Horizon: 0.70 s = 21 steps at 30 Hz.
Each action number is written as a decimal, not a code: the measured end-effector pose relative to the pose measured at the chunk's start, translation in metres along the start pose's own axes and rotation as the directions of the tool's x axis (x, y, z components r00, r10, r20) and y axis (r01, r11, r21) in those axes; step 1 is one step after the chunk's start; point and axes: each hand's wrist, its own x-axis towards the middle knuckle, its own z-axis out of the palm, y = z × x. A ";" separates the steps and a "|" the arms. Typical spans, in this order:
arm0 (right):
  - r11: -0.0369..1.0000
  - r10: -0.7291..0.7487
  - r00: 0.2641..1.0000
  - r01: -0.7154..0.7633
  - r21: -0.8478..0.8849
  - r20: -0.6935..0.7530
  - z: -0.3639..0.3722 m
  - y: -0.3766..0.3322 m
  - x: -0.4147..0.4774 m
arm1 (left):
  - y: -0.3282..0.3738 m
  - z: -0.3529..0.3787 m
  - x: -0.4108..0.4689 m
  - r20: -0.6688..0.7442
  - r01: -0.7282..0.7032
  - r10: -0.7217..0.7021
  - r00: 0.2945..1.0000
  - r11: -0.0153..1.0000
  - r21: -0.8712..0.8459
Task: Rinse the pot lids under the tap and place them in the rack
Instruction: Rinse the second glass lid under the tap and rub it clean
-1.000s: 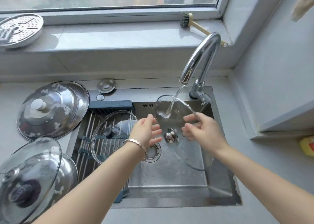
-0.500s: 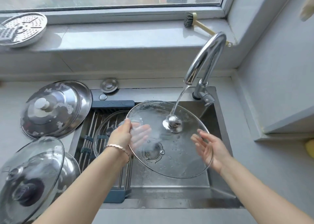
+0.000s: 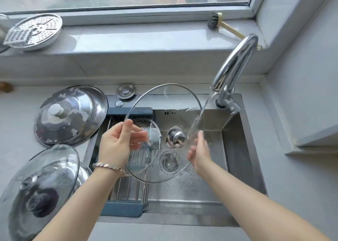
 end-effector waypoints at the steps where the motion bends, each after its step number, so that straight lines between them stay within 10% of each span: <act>1: 0.991 -0.119 0.992 0.116 -0.063 -0.038 0.001 -0.012 -0.004 | -0.007 -0.005 0.004 -0.053 0.029 -0.030 0.998 0.999 -0.015; 5: 0.791 -0.547 0.836 0.501 -0.352 -0.038 -0.005 -0.062 -0.023 | -0.036 -0.004 0.016 -0.145 0.363 -0.384 0.912 0.919 -0.153; 9: 0.574 -0.673 0.736 0.585 -0.573 0.078 -0.019 -0.101 -0.038 | -0.059 0.022 0.012 0.013 0.618 -0.648 0.762 0.720 -0.316; 21: 0.674 -0.088 0.995 0.030 -0.738 -0.040 -0.112 -0.036 -0.011 | -0.039 0.060 0.019 -0.002 0.473 -0.476 0.879 0.874 -0.106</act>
